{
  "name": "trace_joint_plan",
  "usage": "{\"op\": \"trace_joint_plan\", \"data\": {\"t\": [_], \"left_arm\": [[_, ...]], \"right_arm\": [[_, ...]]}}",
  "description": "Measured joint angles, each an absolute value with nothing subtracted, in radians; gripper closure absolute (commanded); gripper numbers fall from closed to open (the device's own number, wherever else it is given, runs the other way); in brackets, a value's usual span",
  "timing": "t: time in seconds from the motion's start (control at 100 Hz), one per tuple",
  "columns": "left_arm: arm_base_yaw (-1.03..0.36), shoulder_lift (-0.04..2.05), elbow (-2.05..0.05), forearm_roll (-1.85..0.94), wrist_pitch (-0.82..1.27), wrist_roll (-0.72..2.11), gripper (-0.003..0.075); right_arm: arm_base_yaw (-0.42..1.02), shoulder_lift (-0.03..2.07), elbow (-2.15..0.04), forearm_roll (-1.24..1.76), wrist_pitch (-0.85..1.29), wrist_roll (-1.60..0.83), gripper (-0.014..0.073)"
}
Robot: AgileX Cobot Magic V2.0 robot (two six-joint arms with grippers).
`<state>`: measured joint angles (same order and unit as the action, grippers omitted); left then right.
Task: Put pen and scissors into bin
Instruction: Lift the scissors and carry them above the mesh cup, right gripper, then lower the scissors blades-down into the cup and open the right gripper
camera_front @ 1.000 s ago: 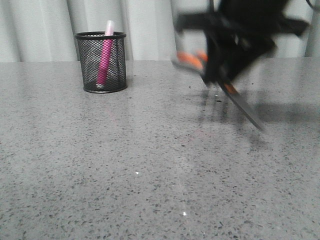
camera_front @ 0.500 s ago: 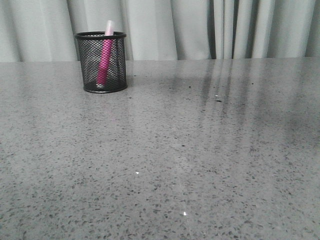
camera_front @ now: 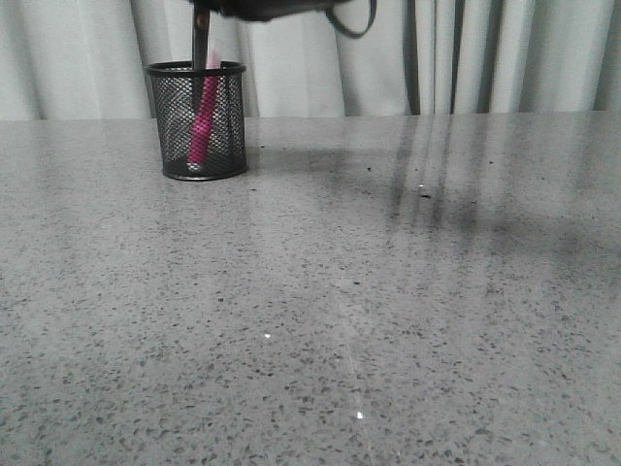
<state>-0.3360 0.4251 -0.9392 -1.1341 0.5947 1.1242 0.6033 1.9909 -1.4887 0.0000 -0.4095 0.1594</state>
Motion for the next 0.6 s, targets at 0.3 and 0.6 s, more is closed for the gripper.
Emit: {"op": "trace_joint_plan", "data": {"t": [0.3,0.6], "left_arm": [[-0.336,0.425,-0.939,-1.134,0.611,1.124,0.0533],[-0.336,0.425,-0.939,-1.134,0.613,1.124,0.0533]], "right_arm": [[0.603,2.022,-1.489,0.0,-0.322,0.156,0.0662],[0.603,2.022,-1.491,0.0,-0.311,0.155,0.0402]]}}
